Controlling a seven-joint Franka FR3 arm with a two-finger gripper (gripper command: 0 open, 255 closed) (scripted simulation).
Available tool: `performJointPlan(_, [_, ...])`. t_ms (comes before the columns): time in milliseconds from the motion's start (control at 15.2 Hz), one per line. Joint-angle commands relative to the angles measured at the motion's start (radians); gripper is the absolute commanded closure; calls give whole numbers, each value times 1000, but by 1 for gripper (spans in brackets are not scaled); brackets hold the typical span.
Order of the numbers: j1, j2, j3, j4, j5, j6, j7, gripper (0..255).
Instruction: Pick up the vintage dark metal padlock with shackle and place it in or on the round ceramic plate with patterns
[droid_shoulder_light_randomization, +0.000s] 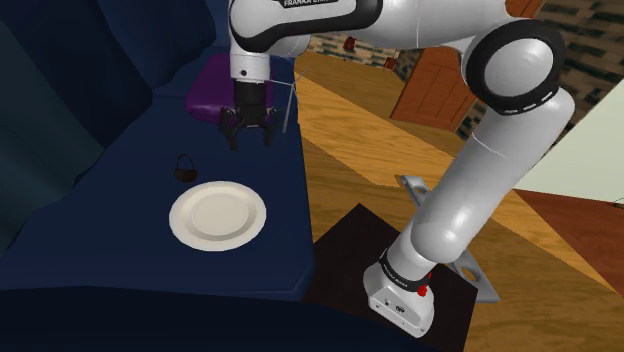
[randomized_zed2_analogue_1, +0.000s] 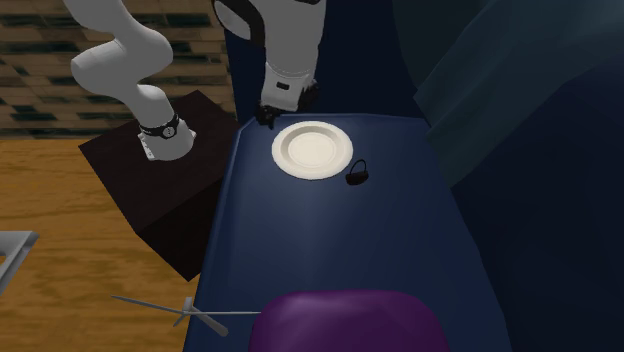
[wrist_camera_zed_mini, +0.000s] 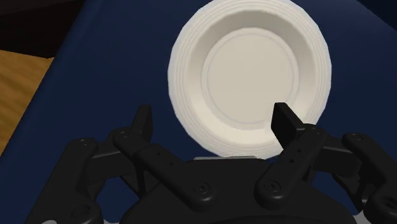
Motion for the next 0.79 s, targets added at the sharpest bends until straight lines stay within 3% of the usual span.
performJointPlan(0, [8, 99, 6, 94, -8, 2, 45, 0])
performJointPlan(396, [43, 361, 6, 373, -27, -23, 160, 0])
performJointPlan(726, [81, 609, -6, 689, -42, -95, 249, 0])
